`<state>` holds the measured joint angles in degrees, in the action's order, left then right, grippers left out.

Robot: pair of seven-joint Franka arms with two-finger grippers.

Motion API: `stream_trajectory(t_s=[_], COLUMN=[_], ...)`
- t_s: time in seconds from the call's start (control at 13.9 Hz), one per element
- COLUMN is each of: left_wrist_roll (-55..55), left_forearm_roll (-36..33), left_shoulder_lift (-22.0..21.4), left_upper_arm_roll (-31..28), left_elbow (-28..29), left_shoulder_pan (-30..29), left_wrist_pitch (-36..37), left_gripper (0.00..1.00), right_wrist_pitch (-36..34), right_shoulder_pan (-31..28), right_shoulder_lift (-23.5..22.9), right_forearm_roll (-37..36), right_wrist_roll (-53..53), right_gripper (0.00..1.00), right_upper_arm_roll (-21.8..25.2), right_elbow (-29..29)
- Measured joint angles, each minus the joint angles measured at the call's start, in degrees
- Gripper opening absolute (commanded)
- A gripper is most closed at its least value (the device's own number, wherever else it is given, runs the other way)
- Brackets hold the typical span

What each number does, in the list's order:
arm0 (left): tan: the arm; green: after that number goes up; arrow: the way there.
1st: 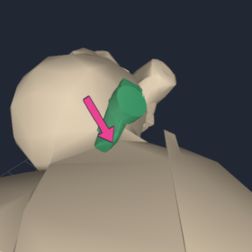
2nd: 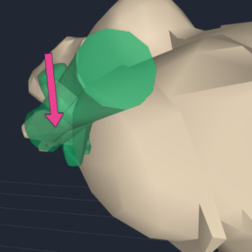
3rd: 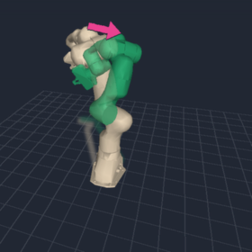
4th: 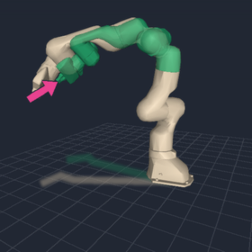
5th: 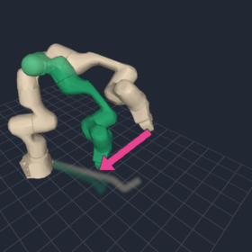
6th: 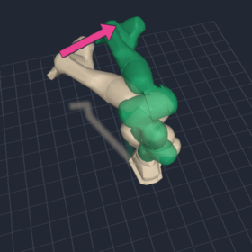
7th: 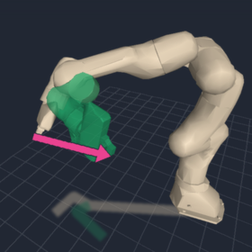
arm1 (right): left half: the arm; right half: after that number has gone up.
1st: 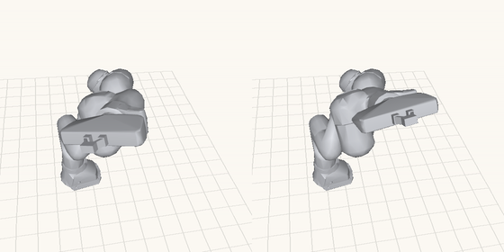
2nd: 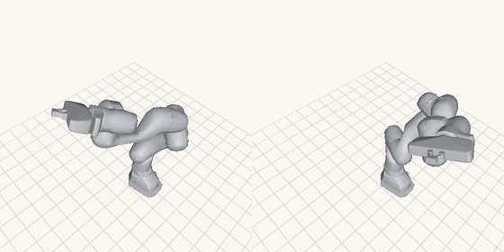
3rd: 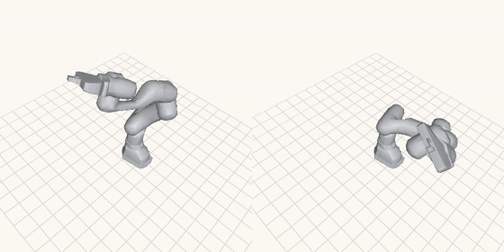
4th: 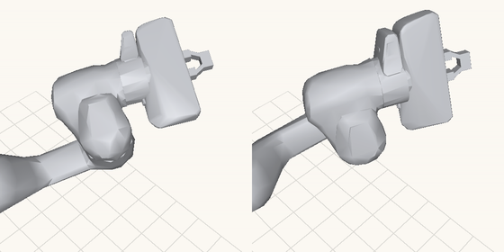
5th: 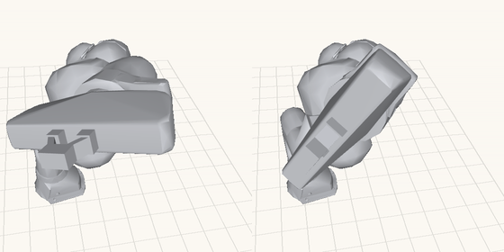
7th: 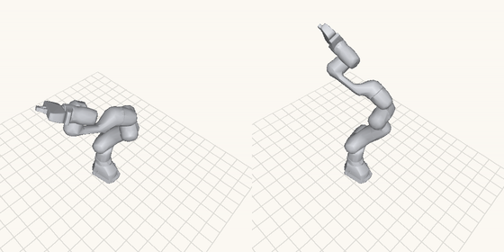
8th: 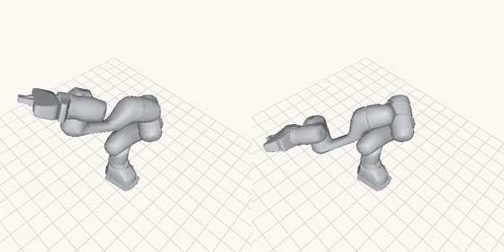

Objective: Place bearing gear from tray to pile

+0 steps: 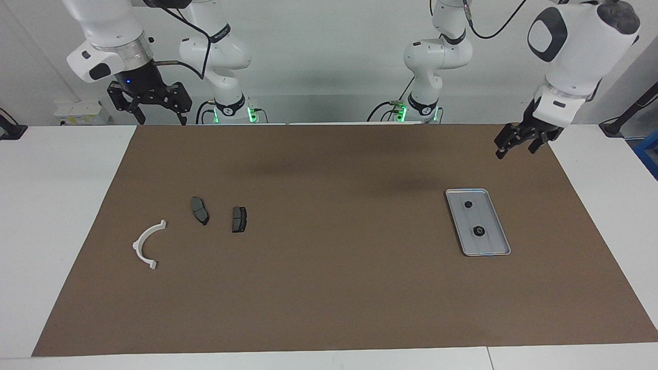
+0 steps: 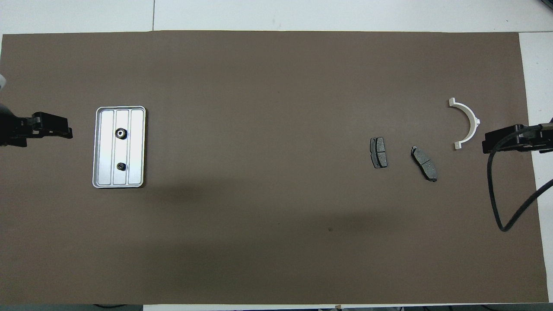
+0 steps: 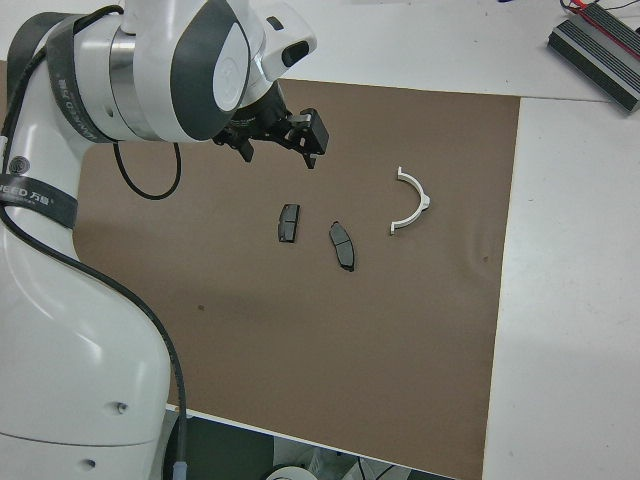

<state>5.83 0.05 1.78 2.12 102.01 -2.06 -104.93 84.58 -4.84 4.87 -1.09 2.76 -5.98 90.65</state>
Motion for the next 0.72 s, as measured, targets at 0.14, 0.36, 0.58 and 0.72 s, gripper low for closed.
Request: stream_trajectory(t_s=[0.14, 0.36, 0.58, 0.72], left_wrist_roll=[-0.02, -0.21, -0.23, -0.23], left_forearm_roll=[-0.40, -0.45, -0.45, -0.45], left_shoulder_lift=[4.73, 8.56, 11.54, 13.28], left_upper_arm_roll=[-0.02, -0.03, 0.38, 0.42], left_elbow=[0.88, 4.00, 6.52, 6.66], left_shoulder_pan=[-0.11, -0.56, -0.50, -0.50], left_wrist_pitch=[-4.46, -9.92, -13.01, -15.13], left_gripper=[1.00, 1.00, 0.93, 0.82], right_wrist_pitch=[0.00, -0.18, -0.23, -0.23], right_shoulder_pan=[0.01, 0.16, 0.22, 0.21], right_shoulder_lift=[0.53, 1.27, 1.52, 1.52], right_forearm_roll=[0.00, 0.02, 0.03, 0.03], right_wrist_roll=[0.00, 0.00, -0.01, -0.01], right_gripper=[1.00, 1.00, 1.00, 1.00], right_upper_arm_roll=[-0.02, -0.46, -1.40, -1.42], right_elbow=[-0.14, -0.14, -0.14, -0.14])
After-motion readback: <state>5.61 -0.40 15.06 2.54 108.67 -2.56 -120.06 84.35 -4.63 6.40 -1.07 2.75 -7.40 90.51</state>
